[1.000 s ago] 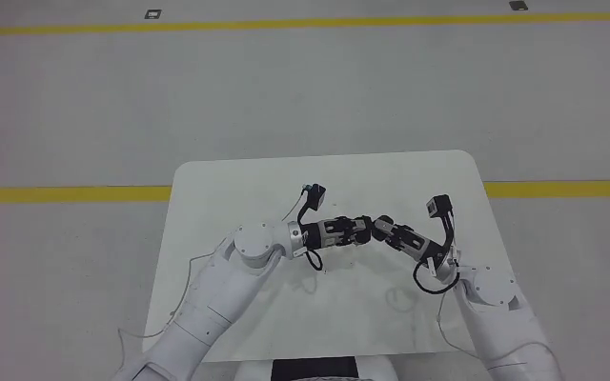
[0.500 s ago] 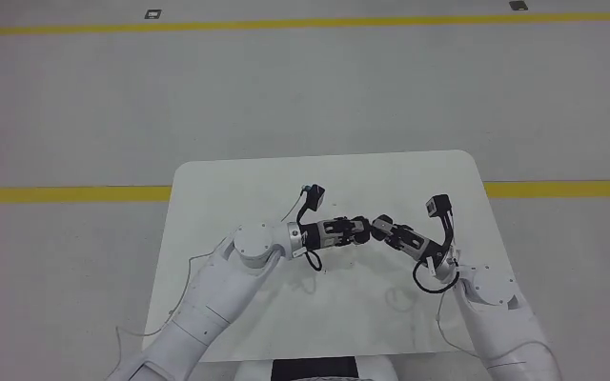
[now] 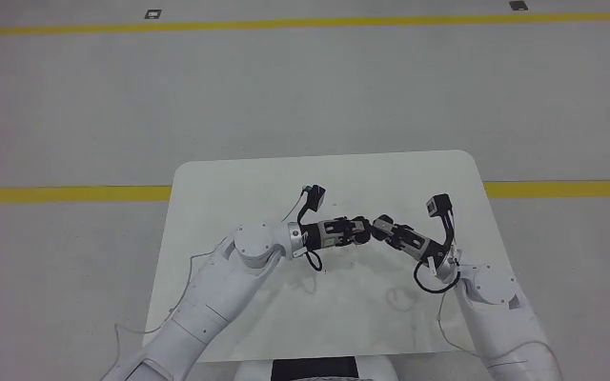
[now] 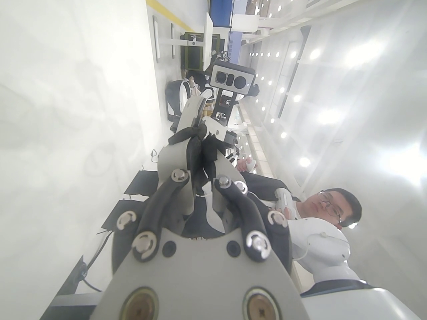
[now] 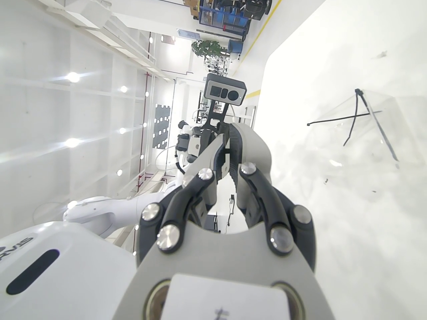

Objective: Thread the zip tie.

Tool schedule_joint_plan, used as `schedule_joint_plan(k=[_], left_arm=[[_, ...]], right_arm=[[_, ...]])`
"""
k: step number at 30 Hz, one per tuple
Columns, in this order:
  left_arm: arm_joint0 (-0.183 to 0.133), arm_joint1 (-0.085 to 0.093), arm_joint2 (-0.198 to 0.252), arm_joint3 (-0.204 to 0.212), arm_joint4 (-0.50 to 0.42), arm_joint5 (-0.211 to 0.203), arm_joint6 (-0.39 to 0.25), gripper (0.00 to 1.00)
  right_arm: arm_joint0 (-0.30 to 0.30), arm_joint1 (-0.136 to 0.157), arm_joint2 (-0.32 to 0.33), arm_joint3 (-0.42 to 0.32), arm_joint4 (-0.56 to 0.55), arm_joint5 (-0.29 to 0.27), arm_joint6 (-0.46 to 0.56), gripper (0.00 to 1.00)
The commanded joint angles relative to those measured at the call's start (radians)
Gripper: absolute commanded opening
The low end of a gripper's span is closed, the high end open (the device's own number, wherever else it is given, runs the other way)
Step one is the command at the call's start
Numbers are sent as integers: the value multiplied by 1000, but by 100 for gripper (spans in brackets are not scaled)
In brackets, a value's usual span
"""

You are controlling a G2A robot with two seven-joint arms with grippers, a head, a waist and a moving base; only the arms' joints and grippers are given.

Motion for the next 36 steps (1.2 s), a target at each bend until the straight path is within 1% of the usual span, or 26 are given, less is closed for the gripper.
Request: schedule_joint_plan(k=[1,8,9,11,15,22,23,24,27,30,36], left_arm=[[-1,2,2,1,-3,-2,3,18],[-5,7,11,1,-11,-3,10,13],[-6,8,12,1,-12,-3,11,9],[-7,10,15,2,-15,-4,13,5],[-10,13,19,2,-21,-5,15,0],[-16,18,28,8,-28,-7,20,0],[-18,19,30,10,-28,-8,21,0],[-19,20,31,12,-25,-7,23,0],[-24,24,34,11,2,0,35,0],[-22,30,25,3,8,1,39,0],[3,47,-6,-18,14,-7,35,0]], right_arm=[[0,0,0,0,0,0,2,0],[0,-2,2,2,0,0,8,0],[-1,-3,3,2,0,0,9,0],[-1,-3,3,2,-2,0,10,0],[-1,-4,4,2,-4,0,12,0],[-1,-6,5,1,-8,0,14,0],[-1,-5,7,3,-19,0,12,7],[-2,-5,6,3,-21,0,10,100],[-2,-5,13,12,-21,0,-2,100],[0,-3,32,28,-14,0,-6,100],[18,4,61,64,-19,0,8,100]])
